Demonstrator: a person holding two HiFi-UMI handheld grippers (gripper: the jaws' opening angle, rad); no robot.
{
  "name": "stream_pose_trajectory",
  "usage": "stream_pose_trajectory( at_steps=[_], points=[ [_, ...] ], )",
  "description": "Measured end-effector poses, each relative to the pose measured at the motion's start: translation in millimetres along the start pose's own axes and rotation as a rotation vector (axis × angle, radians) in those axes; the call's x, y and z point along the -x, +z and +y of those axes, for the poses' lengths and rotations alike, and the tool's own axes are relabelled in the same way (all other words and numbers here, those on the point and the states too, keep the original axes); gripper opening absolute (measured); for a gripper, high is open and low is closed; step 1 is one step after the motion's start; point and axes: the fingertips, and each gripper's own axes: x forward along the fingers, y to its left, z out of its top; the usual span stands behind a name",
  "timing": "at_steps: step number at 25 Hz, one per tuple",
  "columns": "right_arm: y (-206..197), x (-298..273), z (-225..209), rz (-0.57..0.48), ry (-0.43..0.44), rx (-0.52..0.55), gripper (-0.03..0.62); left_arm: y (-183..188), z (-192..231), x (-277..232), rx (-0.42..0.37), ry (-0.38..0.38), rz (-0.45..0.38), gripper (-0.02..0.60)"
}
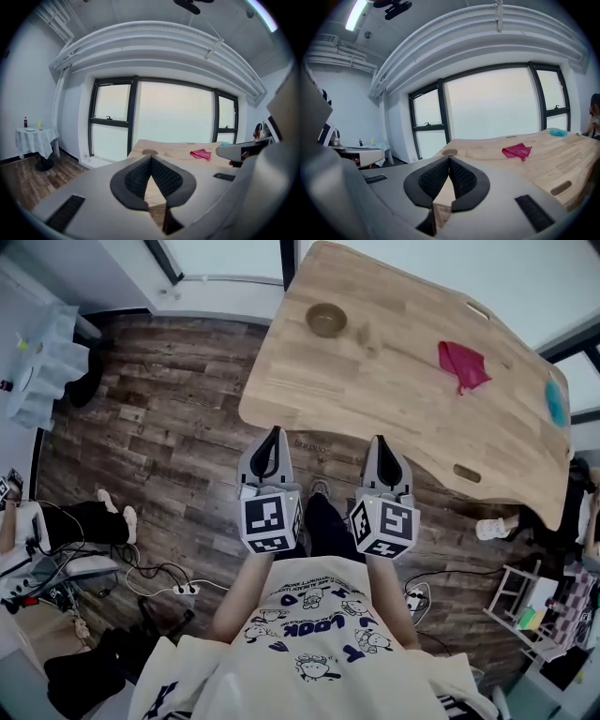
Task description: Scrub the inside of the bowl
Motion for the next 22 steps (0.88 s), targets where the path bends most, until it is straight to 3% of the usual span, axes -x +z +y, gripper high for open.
stream_pose_trajectory(
  at_steps=[11,22],
  points=[
    [23.6,-67.9,-30.7,0.017,0.061,0.006,-0.008,21.5,-14.0,-67.5,0.016,0.045,0.009,0.029],
    [24.0,-99.4,-47.1,0.041,0.063,-0.019,-0.008,20.8,-15.7,-98.0,0.016,0.063,0.046,0.029]
  ],
)
